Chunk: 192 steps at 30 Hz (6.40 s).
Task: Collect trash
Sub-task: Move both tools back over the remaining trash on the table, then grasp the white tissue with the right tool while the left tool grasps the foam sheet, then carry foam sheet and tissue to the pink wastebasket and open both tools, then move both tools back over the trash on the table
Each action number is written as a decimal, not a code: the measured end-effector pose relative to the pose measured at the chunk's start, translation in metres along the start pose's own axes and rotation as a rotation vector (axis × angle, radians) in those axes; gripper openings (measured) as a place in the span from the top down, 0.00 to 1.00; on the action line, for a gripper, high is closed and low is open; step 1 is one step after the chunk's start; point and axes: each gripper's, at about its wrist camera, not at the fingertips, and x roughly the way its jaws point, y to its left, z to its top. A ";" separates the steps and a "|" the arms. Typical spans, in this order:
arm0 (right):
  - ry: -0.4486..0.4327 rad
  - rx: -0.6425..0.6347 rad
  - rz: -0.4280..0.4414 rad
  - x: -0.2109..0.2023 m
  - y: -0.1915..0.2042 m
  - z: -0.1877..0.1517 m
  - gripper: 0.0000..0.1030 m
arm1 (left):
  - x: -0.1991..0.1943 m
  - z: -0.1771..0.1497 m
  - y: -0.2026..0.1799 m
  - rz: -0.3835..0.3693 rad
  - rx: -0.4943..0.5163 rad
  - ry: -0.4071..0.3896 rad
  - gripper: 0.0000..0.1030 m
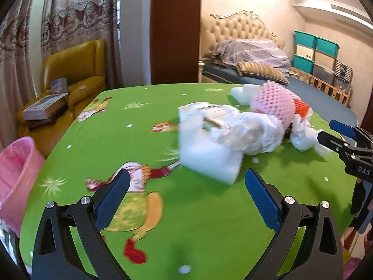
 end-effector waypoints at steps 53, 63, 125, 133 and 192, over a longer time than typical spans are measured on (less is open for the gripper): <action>0.113 0.126 0.104 0.024 -0.024 -0.002 0.76 | 0.115 0.036 -0.013 0.208 -0.121 0.319 0.09; 0.111 0.062 0.159 0.019 0.016 -0.002 0.76 | 0.070 0.013 0.043 0.151 -0.238 0.248 0.09; 0.060 -0.331 0.493 0.026 0.252 0.035 0.76 | -0.117 -0.065 0.157 0.349 -0.218 -0.148 0.51; 0.021 -0.386 0.595 0.036 0.316 0.061 0.76 | -0.141 -0.073 0.202 0.460 -0.262 -0.169 0.51; -0.082 -0.140 0.267 0.037 0.174 0.083 0.26 | -0.015 -0.008 0.117 0.043 -0.220 -0.019 0.10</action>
